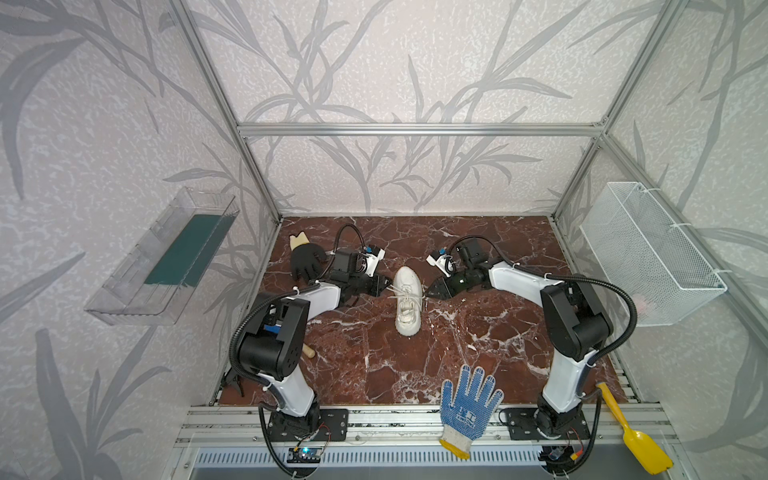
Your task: Tie the shoes
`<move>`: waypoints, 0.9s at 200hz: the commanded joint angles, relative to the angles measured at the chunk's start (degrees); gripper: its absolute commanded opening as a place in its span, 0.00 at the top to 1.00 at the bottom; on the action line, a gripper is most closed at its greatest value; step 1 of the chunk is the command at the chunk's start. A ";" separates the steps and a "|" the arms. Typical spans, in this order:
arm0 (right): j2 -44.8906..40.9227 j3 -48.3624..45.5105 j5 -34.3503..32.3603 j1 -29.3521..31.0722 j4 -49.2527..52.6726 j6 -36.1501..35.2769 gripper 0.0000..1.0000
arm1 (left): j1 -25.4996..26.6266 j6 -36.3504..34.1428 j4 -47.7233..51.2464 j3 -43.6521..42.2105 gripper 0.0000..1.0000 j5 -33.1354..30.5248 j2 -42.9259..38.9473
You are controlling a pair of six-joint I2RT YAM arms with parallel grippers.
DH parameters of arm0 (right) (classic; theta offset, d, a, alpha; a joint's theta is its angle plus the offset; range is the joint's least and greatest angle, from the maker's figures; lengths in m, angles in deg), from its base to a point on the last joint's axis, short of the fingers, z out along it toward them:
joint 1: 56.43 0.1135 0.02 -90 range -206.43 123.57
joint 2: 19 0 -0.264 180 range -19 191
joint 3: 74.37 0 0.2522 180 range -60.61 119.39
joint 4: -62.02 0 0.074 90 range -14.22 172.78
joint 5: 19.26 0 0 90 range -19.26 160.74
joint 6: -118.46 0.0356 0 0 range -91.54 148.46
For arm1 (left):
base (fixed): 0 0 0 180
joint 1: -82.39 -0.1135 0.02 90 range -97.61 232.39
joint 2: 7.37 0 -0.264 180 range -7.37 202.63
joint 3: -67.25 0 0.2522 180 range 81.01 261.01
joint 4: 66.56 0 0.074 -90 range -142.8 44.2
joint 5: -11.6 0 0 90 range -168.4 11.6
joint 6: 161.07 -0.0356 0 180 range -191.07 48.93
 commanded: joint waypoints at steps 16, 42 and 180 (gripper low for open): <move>-0.39 0.81 -0.78 2.05 1.37 -11.50 0.55 | -0.49 -0.75 1.39 1.66 1.00 1.18 0.79; 1.90 3.74 0.07 2.71 4.04 -14.27 0.53 | -0.60 -0.66 1.49 1.76 1.00 1.22 0.90; 10.14 15.01 0.53 5.44 16.48 -24.05 0.52 | -0.60 -0.24 2.04 1.94 1.00 1.24 1.04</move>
